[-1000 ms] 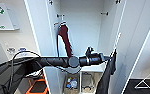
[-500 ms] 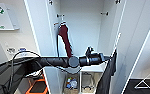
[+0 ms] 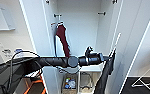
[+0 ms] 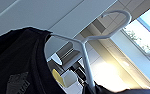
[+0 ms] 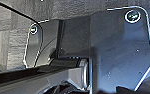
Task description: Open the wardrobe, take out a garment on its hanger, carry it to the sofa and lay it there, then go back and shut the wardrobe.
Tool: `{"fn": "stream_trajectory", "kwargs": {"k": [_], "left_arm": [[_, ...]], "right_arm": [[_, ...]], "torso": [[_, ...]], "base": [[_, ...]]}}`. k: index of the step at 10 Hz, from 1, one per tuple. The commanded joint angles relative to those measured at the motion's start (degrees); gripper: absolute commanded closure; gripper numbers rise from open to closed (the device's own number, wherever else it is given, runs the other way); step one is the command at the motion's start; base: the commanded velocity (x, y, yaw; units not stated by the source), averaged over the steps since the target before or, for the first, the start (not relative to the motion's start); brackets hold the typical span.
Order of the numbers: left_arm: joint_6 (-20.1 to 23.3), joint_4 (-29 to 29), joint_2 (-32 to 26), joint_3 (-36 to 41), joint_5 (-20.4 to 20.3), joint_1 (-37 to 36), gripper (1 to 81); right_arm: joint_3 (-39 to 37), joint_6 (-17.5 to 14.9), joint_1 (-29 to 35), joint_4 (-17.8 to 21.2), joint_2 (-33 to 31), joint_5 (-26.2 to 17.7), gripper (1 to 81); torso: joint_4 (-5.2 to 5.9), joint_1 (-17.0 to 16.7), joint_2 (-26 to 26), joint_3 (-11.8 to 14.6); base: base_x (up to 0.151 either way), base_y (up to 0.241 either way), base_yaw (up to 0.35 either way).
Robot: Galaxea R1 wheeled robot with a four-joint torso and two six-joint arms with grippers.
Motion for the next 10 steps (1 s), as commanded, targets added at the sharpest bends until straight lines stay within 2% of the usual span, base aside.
{"fn": "stream_trajectory", "kwargs": {"k": [1, 6, 8, 10], "left_arm": [[0.8, 2.3, -0.1, 1.5, -0.7, -10.2, 81.1], [1.1, 3.7, -0.9, 4.3, -1.5, -10.1, 81.1], [1.3, 5.2, -3.6, 6.7, -4.2, -9.3, 81.1], [1.2, 5.6, -5.9, 7.3, -4.3, -8.8, 81.1]], "right_arm": [[0.2, 0.1, 2.2, 0.4, 0.3, -2.5, 1.0], [0.2, 0.1, 2.0, 0.4, 0.2, -2.5, 1.0], [0.3, 0.1, 2.2, 0.4, 0.2, -2.5, 1.0], [0.5, 0.1, 2.3, 0.4, 0.2, -2.5, 1.0]], "torso": [[0.0, 0.0, 0.0, 0.0], [0.0, 0.0, 0.0, 0.0], [0.0, 0.0, 0.0, 0.0], [0.0, 0.0, 0.0, 0.0]], "base": [[0.0, 0.0, -0.122], [0.0, 0.0, -0.122], [0.0, 0.0, -0.122], [0.0, 0.0, -0.122]]}}
